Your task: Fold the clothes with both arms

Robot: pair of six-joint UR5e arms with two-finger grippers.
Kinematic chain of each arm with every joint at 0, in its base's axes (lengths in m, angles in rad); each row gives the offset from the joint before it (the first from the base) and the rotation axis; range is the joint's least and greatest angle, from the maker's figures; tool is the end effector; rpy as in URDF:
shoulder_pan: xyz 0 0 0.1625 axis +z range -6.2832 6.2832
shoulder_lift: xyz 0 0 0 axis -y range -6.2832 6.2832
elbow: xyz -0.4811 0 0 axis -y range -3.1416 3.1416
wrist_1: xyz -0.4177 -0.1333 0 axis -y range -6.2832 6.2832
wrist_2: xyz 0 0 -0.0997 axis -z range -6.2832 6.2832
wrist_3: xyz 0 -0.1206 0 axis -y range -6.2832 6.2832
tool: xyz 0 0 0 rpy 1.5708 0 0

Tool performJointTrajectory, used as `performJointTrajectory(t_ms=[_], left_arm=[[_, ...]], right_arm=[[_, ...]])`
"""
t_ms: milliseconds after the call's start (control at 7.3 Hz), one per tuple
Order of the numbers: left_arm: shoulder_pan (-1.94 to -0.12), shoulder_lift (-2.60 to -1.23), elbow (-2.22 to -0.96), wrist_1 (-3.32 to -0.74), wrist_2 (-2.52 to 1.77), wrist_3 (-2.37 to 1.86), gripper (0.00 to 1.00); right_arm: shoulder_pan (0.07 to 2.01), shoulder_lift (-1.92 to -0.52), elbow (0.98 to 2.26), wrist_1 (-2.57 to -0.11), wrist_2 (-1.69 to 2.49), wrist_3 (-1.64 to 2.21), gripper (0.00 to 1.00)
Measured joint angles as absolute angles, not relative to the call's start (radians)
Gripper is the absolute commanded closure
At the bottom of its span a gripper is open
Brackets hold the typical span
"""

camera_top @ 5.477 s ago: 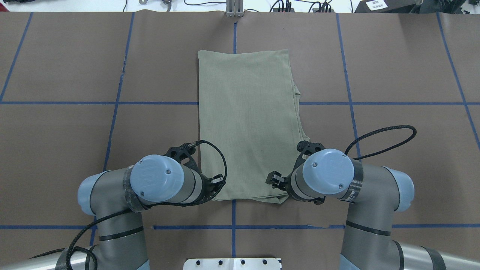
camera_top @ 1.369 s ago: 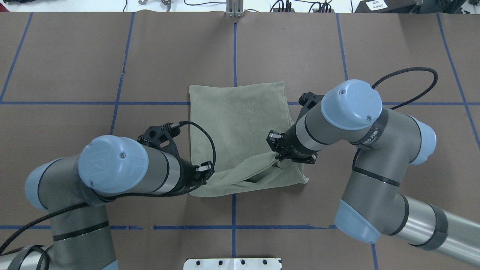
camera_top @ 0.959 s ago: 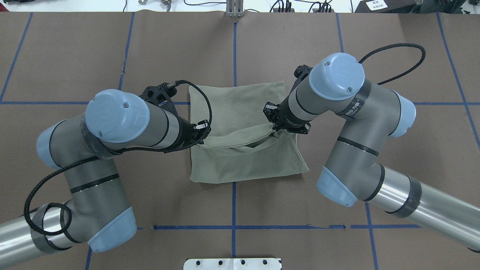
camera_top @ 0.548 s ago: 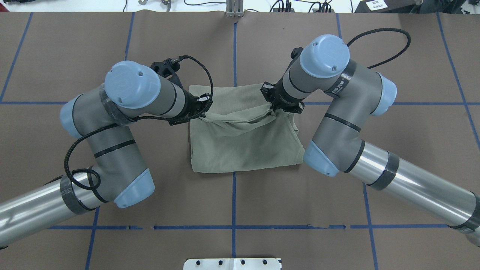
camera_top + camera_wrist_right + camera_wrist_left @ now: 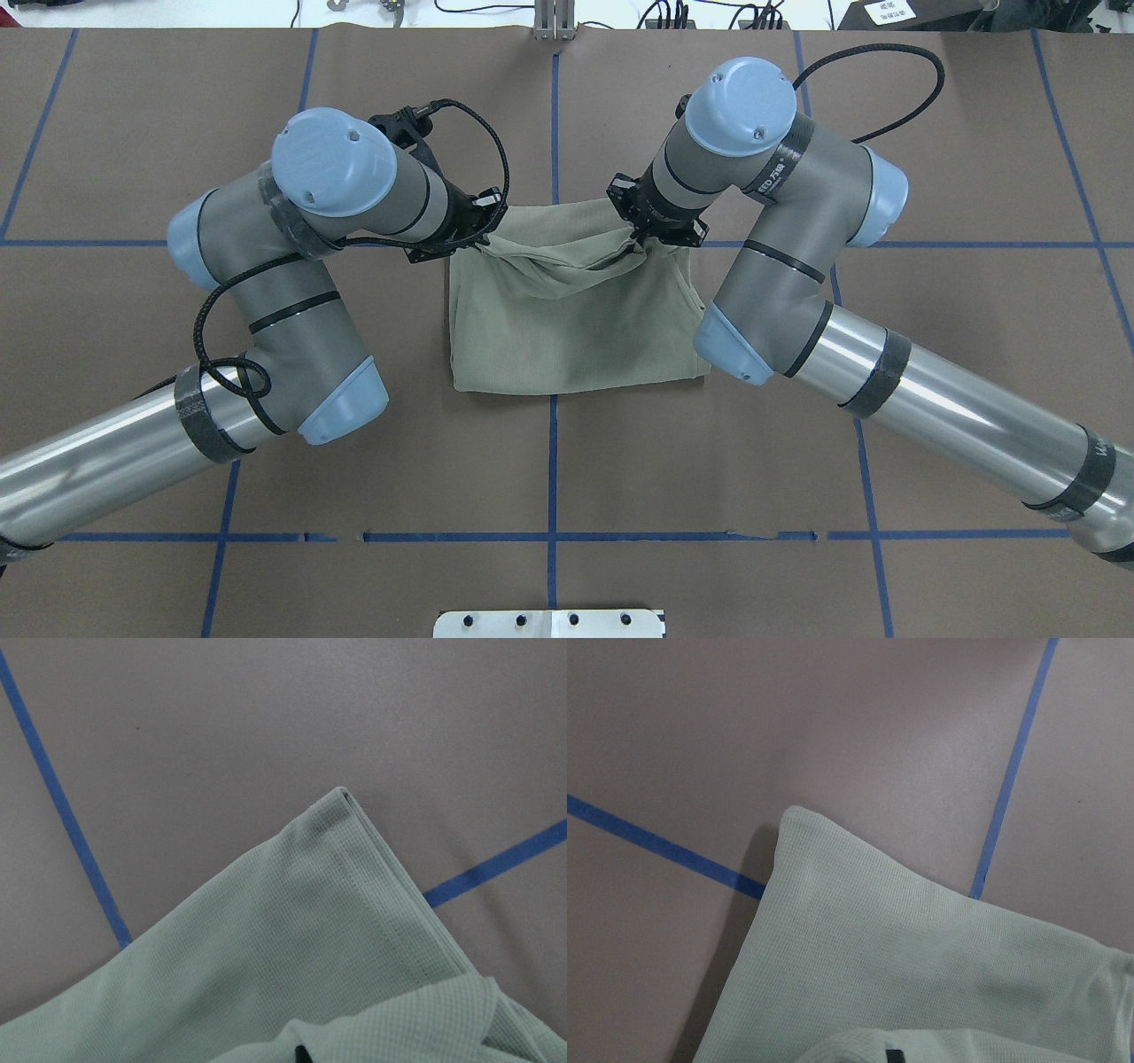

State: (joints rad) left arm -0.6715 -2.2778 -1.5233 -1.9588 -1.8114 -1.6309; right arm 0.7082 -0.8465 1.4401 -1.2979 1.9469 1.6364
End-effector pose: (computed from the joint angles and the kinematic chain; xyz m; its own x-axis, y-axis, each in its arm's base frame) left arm 0.5565 -0.5758 0.2445 0.3639 -0.3637 -0.8575 0.4654 0.8685 -0.1709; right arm -0.5612 -0.5978 0.2858 0.4650 0.4785 0.7448 -0.4238 0.8590 -0.2873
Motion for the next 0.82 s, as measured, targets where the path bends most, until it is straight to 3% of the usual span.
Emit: performJointTrajectory(t_ms=[411, 822], left_arm=[[-0.747, -2.295, -1.352, -2.086, -1.806, -1.526, 0.00], [-0.782, -2.294, -1.315, -2.127, -1.824, -1.453, 0.00]], right_arm=[[0.746, -0.809, 1.248, -1.118, 1.931, 1.631, 0.00], [0.800, -0.795, 1.194, -1.075, 1.975, 1.569, 0.00]])
